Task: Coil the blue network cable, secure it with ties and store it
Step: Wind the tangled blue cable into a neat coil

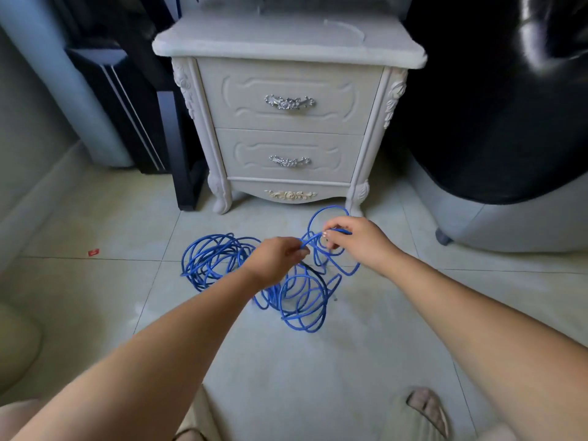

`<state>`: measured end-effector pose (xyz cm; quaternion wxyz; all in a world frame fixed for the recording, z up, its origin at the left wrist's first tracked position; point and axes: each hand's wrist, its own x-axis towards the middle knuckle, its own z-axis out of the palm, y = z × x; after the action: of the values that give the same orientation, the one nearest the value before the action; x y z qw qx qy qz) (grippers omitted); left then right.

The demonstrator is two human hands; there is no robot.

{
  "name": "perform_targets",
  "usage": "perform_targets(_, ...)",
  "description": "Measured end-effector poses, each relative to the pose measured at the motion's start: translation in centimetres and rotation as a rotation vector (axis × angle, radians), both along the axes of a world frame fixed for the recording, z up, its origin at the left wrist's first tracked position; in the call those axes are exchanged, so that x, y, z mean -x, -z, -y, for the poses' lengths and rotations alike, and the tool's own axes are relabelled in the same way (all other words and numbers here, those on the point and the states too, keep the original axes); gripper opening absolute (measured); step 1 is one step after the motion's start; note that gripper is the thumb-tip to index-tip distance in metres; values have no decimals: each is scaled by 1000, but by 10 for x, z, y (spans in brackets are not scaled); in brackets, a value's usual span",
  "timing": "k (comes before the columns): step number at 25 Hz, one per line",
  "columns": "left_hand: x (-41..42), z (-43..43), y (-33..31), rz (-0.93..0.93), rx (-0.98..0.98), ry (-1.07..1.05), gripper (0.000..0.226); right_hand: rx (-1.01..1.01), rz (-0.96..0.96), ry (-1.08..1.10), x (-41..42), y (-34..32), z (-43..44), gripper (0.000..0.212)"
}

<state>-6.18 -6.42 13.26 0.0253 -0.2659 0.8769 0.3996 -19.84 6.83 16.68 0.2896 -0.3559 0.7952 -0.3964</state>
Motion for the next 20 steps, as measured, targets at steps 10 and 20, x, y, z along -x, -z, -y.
perform_targets(10,9,7,-122,-357,-231,-168,14,319,-272,355,-1,-95,-13,14)
perform_targets(20,7,-4,-142,-525,-683,-383,21,35,439,165,-42,-103,-19,18)
